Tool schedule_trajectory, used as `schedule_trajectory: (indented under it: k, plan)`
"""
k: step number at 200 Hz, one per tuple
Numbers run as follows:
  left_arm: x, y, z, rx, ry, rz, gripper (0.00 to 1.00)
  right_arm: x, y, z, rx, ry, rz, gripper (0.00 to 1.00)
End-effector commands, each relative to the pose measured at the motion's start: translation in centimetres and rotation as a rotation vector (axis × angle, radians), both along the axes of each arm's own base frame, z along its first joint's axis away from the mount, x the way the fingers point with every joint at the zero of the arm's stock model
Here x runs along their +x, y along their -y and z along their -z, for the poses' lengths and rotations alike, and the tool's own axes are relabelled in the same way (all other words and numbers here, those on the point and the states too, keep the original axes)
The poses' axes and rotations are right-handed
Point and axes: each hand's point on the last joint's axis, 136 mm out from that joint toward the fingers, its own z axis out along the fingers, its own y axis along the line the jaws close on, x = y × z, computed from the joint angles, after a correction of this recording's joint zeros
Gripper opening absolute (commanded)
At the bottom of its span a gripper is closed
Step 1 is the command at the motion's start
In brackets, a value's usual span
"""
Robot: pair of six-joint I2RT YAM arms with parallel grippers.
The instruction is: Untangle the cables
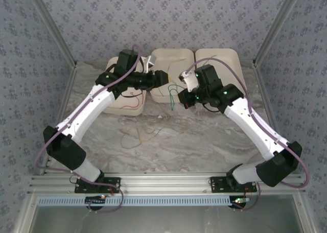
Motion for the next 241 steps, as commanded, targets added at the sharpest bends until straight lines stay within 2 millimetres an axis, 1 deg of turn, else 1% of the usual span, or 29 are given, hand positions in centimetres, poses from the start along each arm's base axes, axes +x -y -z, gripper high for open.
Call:
schedule_trajectory:
  k: [1, 13, 37, 63, 81, 95, 110, 125, 133, 145, 174, 201, 217, 241]
  plan:
    - [-1.0, 1.0, 1.1, 0.01, -0.058, 0.1, 0.52, -0.2, -0.4, -1.0, -0.02, 0.035, -0.026, 0.0]
    - [-1.2, 1.1, 1.5, 0.026, -0.054, 0.116, 0.5, -0.4, -0.7, -0.9, -0.025, 0.03, -0.036, 0.0]
    - [-0.8, 1.2, 1.5, 0.026, -0.045, 0.119, 0.48, -0.6, -1.1, -0.7, -0.025, 0.023, -0.048, 0.0]
    - [-0.7, 1.5, 2.4, 0.042, -0.065, 0.135, 0.43, -0.7, -1.6, -0.9, -0.02, 0.022, -0.065, 0.0]
    - [-0.7, 1.7, 2.7, 0.04, -0.066, 0.139, 0.35, -0.9, -1.8, -0.8, -0.024, 0.018, -0.075, 0.0]
    - [-0.6, 1.8, 2.5, 0.034, -0.061, 0.144, 0.28, -0.9, -1.8, -0.7, -0.026, 0.018, -0.076, 0.0]
    - [-0.6, 1.8, 2.2, 0.03, -0.055, 0.145, 0.17, -0.9, -1.8, -0.6, -0.03, 0.016, -0.073, 0.0]
    - [-0.4, 1.8, 2.1, 0.026, -0.047, 0.131, 0.03, -1.0, -1.8, -0.5, -0.031, 0.013, -0.075, 0.0]
    - [-0.2, 1.6, 2.0, 0.024, -0.045, 0.116, 0.0, -1.0, -1.9, -0.4, -0.029, 0.008, -0.077, 0.0]
    - [0.2, 1.2, 2.0, 0.023, -0.041, 0.08, 0.0, -1.2, -1.9, -0.2, -0.027, 0.0, -0.081, 0.0]
    - [1.9, -0.3, 1.3, -0.002, -0.018, -0.082, 0.0, -2.0, -2.3, 0.8, -0.015, -0.043, -0.095, 0.0]
    - [3.7, -2.2, -0.3, -0.086, 0.002, -0.261, 0.0, -2.8, -2.5, 2.3, 0.007, -0.112, -0.08, 0.0]
    - [5.0, -4.5, -1.8, -0.161, 0.022, -0.389, 0.0, -2.9, -2.2, 3.2, 0.039, -0.147, -0.04, 0.0]
    - [6.4, -8.4, -4.0, -0.283, 0.035, -0.524, 0.0, -2.7, -1.0, 4.6, 0.086, -0.204, 0.038, 0.0]
